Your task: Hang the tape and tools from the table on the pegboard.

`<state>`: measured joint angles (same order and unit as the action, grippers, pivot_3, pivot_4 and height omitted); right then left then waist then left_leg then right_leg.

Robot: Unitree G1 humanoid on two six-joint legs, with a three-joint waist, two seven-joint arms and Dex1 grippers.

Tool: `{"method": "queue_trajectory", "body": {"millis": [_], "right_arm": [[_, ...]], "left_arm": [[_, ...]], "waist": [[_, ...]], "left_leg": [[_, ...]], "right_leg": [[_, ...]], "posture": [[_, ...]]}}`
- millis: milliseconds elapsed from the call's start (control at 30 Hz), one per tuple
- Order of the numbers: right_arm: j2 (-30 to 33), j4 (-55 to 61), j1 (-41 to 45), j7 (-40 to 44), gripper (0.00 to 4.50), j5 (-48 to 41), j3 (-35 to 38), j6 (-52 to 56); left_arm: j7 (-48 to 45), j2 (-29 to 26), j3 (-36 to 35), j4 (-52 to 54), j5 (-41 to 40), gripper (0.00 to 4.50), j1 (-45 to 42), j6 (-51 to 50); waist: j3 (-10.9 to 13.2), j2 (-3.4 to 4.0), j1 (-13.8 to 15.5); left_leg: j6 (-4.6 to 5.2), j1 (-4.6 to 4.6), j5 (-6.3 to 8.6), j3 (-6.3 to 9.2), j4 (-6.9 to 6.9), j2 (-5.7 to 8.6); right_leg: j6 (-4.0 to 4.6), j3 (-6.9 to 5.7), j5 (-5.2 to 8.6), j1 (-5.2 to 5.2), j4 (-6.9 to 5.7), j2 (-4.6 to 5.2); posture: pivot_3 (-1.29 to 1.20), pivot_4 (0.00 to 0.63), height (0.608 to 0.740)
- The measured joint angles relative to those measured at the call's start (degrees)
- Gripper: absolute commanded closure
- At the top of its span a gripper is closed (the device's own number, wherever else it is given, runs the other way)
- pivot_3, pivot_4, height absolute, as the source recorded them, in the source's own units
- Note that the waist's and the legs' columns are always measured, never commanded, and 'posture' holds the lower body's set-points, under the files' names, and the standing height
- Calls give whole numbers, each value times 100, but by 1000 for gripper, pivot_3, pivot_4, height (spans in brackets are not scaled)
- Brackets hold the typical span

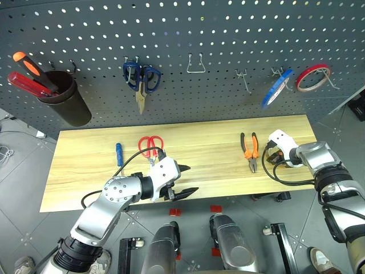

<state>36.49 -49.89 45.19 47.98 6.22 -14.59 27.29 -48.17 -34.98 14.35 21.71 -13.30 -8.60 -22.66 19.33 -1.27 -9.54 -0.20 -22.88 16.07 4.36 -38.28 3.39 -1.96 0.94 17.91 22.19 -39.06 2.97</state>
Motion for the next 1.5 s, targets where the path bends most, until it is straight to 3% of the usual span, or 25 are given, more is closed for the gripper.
{"method": "queue_trajectory", "body": {"millis": [133,267,433,533,667,767,900,1300,1500], "right_arm": [[84,582,-476,-257,4047,-70,295,32],[487,3392,-2294,-505,4047,-367,1211,1241],[285,6111,-3573,-1090,4047,-515,1850,1962],[-5,7453,-4346,-1645,4047,-244,1790,1523],[-199,8566,-4899,-2373,4047,445,1248,-175],[-423,8680,-4686,-2764,4047,852,914,-1223],[-809,8246,-3731,-2943,4047,1066,504,-2009],[-1405,4921,-1797,-3466,4047,1293,229,-3210],[-1422,4394,-1414,-3574,4047,1285,272,-3623]], "left_arm": [[-1,-15,-19,30,18,945,85,88],[-11,-35,-301,124,-90,945,452,249],[-70,-38,-467,271,-236,945,448,396],[-147,-50,-589,283,-377,945,469,433],[-260,-55,-892,322,-670,945,445,454],[-374,-133,-1073,325,-898,945,433,424],[-495,-279,-1256,327,-1071,945,229,390],[-449,-292,-1238,236,-948,945,167,477],[-379,-250,-1235,186,-864,945,151,591]], "waist": [[-4,-4,15],[-6,10,177],[-7,12,111],[-7,12,107],[-7,12,75],[-7,11,55],[-7,10,11],[-8,10,1],[-8,10,6]], "left_leg": [[0,-4,0,1,-14,1],[-2,-33,0,18,-12,3],[22,-29,13,8,-33,-2],[22,-21,13,10,-32,-3],[20,-14,11,1,-35,-3],[1,-15,-3,0,-45,-2],[9,-14,-12,0,-46,-2],[11,-17,-13,-7,-46,0],[11,-17,-14,-8,-46,-1]], "right_leg": [[-6,2,-4,-2,-2,1],[-5,-11,-4,18,4,2],[-16,1,-19,17,-3,-2],[-16,1,-22,15,-13,-4],[-36,7,-35,11,-4,-4],[-40,7,-44,9,-2,-4],[-37,6,-54,7,-3,-4],[-34,11,-56,14,-3,-2],[-34,7,-56,13,-1,-1]], "posture": [[-274,324,740],[-303,329,740],[-327,329,740],[-335,329,740],[-338,328,740],[-334,323,740],[-323,319,740],[-283,304,740],[-283,305,740]]}}
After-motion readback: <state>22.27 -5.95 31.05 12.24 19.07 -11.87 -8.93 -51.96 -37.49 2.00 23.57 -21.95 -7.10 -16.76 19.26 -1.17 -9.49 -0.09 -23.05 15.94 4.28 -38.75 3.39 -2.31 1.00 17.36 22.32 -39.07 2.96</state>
